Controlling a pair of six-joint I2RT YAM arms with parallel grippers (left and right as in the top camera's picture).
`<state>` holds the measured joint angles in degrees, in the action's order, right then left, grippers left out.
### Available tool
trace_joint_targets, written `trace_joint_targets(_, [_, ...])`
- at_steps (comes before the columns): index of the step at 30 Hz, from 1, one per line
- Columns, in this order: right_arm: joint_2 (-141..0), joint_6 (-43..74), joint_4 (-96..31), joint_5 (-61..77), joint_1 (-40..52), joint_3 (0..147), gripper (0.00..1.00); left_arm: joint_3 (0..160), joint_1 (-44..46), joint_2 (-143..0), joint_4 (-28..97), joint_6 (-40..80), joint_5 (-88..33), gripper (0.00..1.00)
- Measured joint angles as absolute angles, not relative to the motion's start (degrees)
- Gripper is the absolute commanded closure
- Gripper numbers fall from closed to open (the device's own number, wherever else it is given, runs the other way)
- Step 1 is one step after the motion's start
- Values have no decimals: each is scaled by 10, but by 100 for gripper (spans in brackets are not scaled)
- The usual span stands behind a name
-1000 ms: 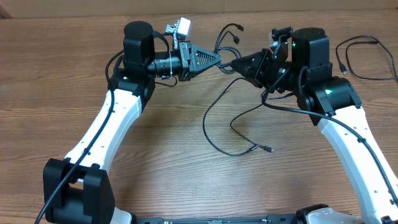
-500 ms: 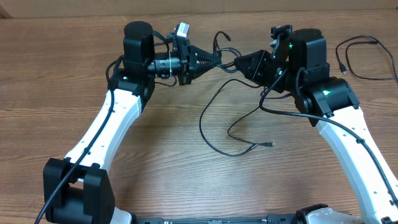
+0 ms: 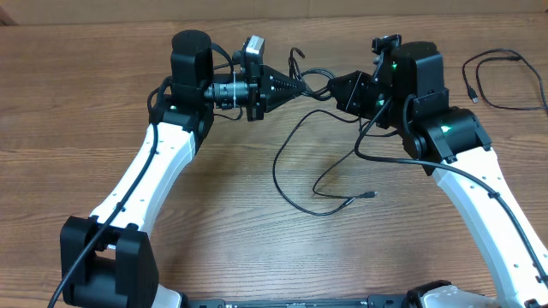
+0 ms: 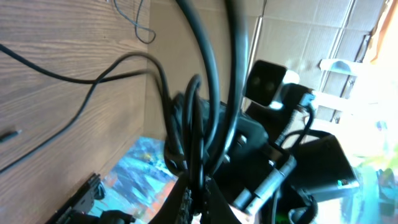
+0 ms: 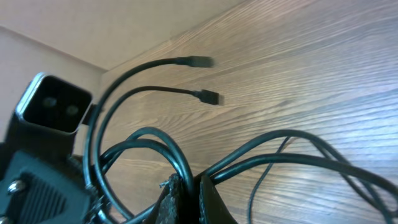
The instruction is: Untangle cables
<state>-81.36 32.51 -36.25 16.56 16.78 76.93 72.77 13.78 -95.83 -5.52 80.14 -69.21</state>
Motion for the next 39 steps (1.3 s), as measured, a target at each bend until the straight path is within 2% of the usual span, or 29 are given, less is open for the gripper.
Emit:
trace_joint_targets(7, [-814,311,-387,-24,150,769,96,728,77,-957,-59,809,-784,91])
trace_joint_targets(10, [-814,312,-388,-64,144,769,96,728,50,-957,-58,809,-812,91])
trace_joint_targets(12, [-814,312,-391,-75,144,769,96,728,45,-957,-58,809,-824,87])
trace_joint_targets(14, [-814,312,-392,-69,144,769,96,728,45,-957,-58,809,-826,63])
trace_joint_targets(15, [-814,312,-391,-59,144,769,96,728,45,-957,-59,804,-825,48])
trace_joint_targets(16, [-814,312,-391,-33,144,769,96,728,45,-957,-59,801,-825,27])
trace_joint_targets(17, [-814,313,-391,-19,144,769,96,728,45,-957,-59,794,-823,19])
trace_joint_targets(18, [-814,313,-390,10,144,769,96,728,45,-957,-58,785,-817,6])
trace_joint_targets(19, [-814,312,-390,28,144,769,96,728,45,-957,-58,776,-813,0])
trace_joint_targets(26, [-814,313,-378,201,144,769,96,728,79,-957,-58,695,-748,0])
trace_joint_targets(30, [-814,315,-359,273,144,769,96,728,111,-957,-56,667,-708,20])
trace_joint_targets(33, [-814,341,-352,301,144,769,96,728,117,-957,-56,657,-696,41])
trace_joint_targets(39, [-814,420,-343,313,144,769,96,728,116,-957,-56,654,-687,55])
